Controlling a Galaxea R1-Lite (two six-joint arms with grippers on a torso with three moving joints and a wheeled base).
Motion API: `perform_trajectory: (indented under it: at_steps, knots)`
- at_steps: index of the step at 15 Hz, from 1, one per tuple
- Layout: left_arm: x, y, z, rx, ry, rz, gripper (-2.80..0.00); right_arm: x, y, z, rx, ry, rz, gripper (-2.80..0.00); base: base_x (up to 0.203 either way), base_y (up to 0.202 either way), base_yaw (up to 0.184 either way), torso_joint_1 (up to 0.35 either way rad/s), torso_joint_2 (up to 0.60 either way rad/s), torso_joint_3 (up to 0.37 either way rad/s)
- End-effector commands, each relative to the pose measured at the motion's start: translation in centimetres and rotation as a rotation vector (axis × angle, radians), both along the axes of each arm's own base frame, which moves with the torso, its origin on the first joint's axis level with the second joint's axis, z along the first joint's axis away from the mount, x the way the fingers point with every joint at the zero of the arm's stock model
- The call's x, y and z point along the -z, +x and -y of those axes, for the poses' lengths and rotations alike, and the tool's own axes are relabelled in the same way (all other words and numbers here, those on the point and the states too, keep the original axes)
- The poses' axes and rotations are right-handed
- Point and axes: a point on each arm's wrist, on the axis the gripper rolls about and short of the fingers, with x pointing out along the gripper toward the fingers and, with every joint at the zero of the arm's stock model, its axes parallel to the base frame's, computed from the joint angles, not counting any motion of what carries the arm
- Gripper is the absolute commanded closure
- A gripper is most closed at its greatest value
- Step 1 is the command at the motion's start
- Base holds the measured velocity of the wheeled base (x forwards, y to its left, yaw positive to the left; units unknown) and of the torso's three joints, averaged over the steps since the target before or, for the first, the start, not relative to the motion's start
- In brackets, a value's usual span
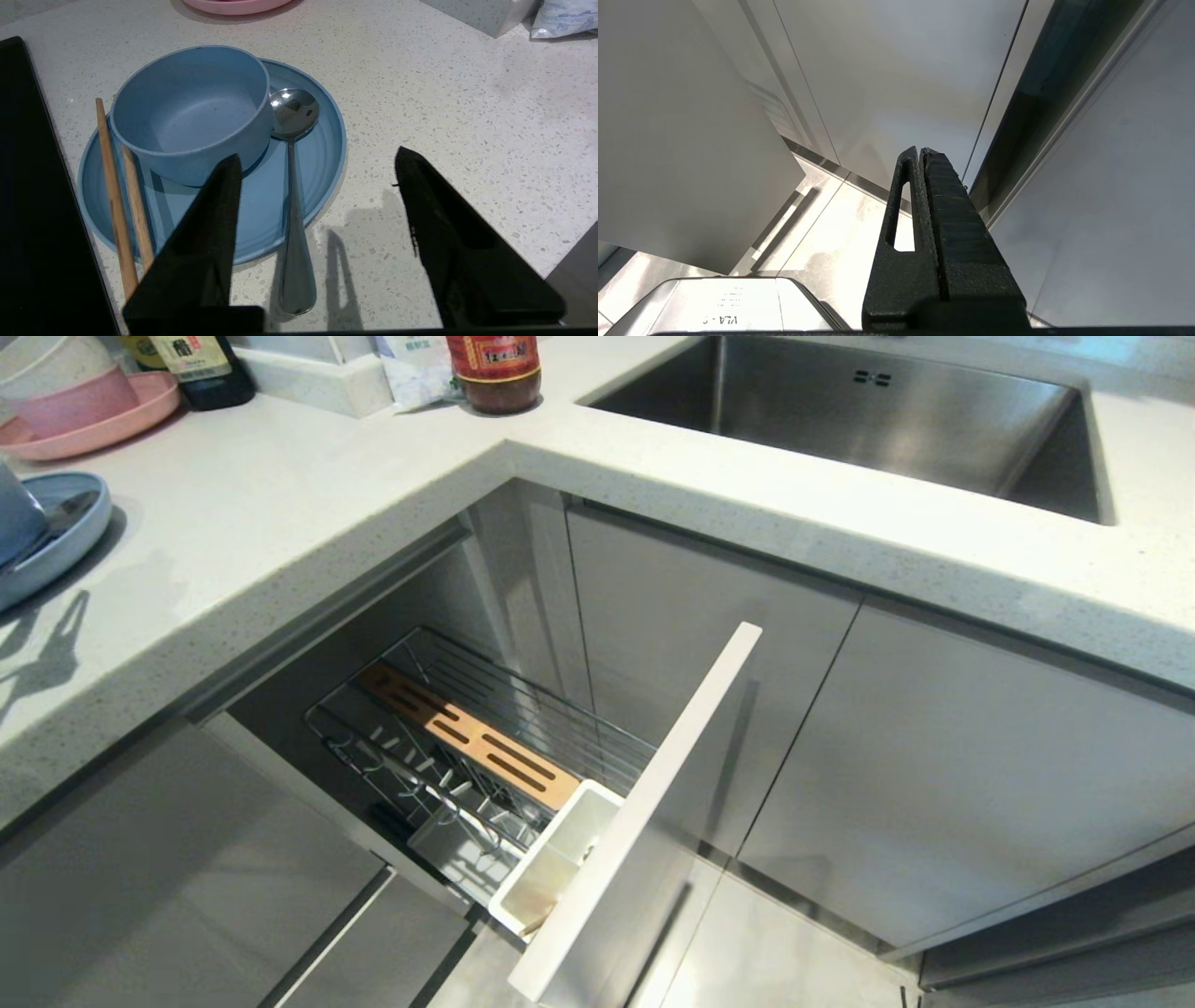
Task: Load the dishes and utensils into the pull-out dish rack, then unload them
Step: Take the spoon out of the cupboard, then close the cupboard
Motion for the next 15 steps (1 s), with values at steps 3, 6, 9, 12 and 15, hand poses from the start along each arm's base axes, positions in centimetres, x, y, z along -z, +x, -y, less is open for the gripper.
perform_trajectory:
  at_steps: [3,6,9,12,15]
  knots:
    - [-0.1,-0.2,0.0,-0.001,-0.002,0.008,0.0,0.0,0.0,0.0,0.0,0.0,0.003,0.0,0.0,0.0,0.0,0.0,0.0,0.0]
    - [-0.3,-0.4,0.0,0.0,-0.005,0.017,0.0,0.1,0.0,0.0,0.0,0.001,0.0,0.0,0.0,0.0,0.0,0.0,0.0,0.0]
    - [-1.0,-0.5,0.0,0.008,-0.039,0.055,0.0,0.0,0.0,0.0,0.0,0.0,0.002,0.0,0.0,0.0,0.0,0.0,0.0,0.0]
    - [-1.4,0.5,0.6,0.055,-0.152,0.089,0.0,0.0,0.0,0.0,0.0,0.0,0.001,0.0,0.0,0.0,0.0,0.0,0.0,0.0]
    - [-0.6,2.4,2.1,0.145,-0.279,0.033,0.0,0.1,0.0,0.0,0.0,0.0,0.001,0.0,0.0,0.0,0.0,0.0,0.0,0.0]
